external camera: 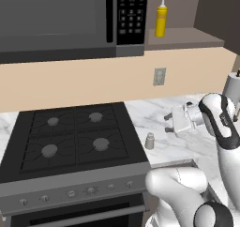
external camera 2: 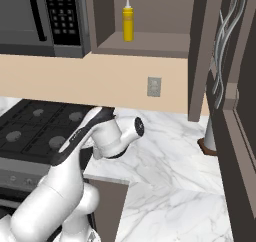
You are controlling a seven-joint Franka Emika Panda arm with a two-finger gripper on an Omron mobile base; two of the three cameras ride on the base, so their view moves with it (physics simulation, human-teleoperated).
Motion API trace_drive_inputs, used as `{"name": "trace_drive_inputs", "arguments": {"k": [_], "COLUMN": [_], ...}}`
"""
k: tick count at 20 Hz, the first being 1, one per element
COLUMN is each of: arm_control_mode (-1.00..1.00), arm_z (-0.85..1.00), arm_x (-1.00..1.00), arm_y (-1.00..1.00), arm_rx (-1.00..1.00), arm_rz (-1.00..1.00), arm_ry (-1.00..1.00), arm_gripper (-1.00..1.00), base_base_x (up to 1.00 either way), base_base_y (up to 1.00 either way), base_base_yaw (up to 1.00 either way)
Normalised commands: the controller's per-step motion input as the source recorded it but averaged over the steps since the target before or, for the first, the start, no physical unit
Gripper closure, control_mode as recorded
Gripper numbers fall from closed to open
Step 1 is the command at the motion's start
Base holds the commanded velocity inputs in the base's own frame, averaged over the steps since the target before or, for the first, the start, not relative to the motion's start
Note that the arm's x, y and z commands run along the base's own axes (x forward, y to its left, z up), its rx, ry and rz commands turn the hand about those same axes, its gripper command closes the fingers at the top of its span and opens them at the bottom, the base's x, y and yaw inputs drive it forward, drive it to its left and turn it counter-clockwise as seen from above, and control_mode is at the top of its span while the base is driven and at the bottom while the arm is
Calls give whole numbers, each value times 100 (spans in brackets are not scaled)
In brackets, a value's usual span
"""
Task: Take 2 condiments from the cabinet and move them on the counter near the stove.Make sure the condiments are lined up with each other, next to each other.
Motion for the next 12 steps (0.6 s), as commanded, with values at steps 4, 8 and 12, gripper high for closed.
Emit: {"name": "trace_drive_inputs", "arguments": {"k": [4, 8, 12], "arm_control_mode": [-100, -100, -100], "arm_z": [38, 48, 32], "arm_x": [-18, -9, -8], "arm_y": [0, 0, 0], "arm_rx": [-1, -10, -11], "arm_rz": [-48, -44, -47], "arm_ry": [41, 57, 55], "arm_gripper": [-100, -100, -100], "base_base_x": [0, 0, 0], "base_base_y": [0, 0, 0], "base_base_yaw": [0, 0, 0]}}
